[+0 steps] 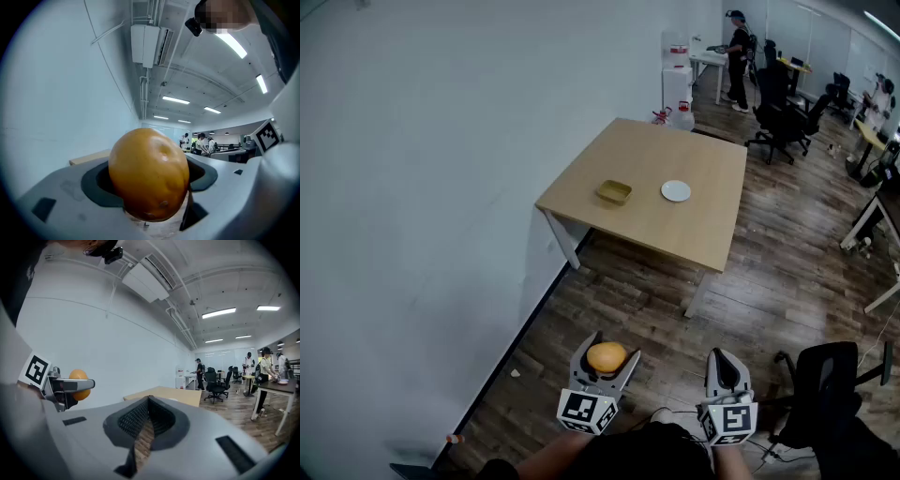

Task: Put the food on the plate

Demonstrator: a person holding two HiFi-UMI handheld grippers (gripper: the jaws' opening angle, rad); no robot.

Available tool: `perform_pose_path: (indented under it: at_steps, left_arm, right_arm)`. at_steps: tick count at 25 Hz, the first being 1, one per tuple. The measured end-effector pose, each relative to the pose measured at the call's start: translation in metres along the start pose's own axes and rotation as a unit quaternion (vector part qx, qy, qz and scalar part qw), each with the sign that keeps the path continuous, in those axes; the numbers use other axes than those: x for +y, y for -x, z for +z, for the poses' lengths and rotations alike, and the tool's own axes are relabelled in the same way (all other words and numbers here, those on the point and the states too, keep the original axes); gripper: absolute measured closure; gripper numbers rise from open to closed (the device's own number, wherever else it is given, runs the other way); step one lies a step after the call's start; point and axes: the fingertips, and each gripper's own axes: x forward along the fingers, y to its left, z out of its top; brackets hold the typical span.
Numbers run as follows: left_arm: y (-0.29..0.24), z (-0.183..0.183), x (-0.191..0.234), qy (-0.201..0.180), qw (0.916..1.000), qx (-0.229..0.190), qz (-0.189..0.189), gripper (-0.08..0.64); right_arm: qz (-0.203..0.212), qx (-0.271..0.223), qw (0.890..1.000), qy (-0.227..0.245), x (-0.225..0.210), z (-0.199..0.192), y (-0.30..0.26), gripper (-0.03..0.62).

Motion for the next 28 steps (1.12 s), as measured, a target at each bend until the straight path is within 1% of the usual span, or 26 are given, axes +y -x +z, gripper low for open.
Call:
perform_pose_path:
  at_steps: [4,9,13,18,23,26,28]
  left_arm:
    - [-0.003,-0.013,-0.002,-0.005,0.9998,0.011,0.013,0.221]
    - [-0.003,-0.025,-0.014,-0.012,0.9993,0.02,0.03,0.221]
    - [0.0,-0.036,-0.028,-0.012,0.9986,0.027,0.045,0.221]
    - [-0.03,-0.033,-0.03,-0.023,0.9991,0.028,0.022,0.221]
    - [-0.055,-0.036,-0.023,-0.012,0.9994,0.028,0.015,0.221]
    - [-0.079,-0.042,-0.009,-0.02,0.9993,0.032,0.003,0.221]
    - [-0.099,-0.05,0.003,-0.016,0.9991,0.04,-0.007,0.221]
  right_arm:
    - [0.002,0.002,1.0,0.004,-0.013,-0.008,0.006,0.532]
    - [0.011,0.011,1.0,-0.026,-0.036,-0.028,0.015,0.532]
    - [0.031,0.016,0.999,-0.005,-0.045,-0.035,0.013,0.532]
    - [0.028,0.01,1.0,-0.01,-0.057,-0.026,-0.011,0.532]
    - [0.024,0.027,0.999,-0.005,-0.063,-0.034,-0.028,0.532]
    - [-0.003,0.04,0.999,-0.012,-0.08,-0.04,-0.045,0.532]
    - [-0.029,0.055,0.998,-0.017,-0.097,-0.043,-0.06,0.532]
